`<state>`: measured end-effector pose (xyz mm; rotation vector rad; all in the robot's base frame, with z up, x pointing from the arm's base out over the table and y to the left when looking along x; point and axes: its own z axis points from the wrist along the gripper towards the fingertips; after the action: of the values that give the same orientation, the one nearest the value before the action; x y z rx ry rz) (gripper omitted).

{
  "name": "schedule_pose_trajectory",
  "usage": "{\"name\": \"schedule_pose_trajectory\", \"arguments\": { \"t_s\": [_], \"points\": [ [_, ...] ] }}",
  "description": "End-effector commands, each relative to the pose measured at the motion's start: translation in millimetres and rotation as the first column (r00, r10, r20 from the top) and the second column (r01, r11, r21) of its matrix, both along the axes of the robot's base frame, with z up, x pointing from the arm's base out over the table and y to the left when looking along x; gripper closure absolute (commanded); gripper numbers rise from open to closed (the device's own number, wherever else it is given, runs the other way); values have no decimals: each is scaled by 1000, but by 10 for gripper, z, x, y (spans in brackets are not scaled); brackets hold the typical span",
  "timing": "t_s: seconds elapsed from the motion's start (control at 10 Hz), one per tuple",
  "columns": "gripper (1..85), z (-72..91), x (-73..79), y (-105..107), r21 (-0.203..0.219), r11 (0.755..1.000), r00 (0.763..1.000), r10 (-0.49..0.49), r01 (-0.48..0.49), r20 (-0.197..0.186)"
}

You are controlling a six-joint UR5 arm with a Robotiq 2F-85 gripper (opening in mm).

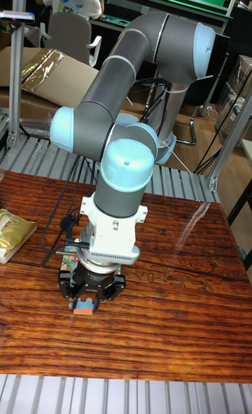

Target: Assemble one piece of a puzzle

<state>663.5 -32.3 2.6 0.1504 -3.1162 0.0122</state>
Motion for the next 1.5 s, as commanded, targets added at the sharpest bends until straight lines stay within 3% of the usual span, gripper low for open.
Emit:
{"name": "schedule_pose_trajectory", "arguments": {
  "t_s": [0.0, 0.7, 1.4],
  "points": [
    [337, -2, 6, 12, 14, 999, 1000, 30, -30, -5],
    [217, -9, 23, 26, 21, 998, 998, 64, -64, 7],
    [213, -68, 22, 11, 33, 999, 999, 31, -32, 22]
  ]
}}
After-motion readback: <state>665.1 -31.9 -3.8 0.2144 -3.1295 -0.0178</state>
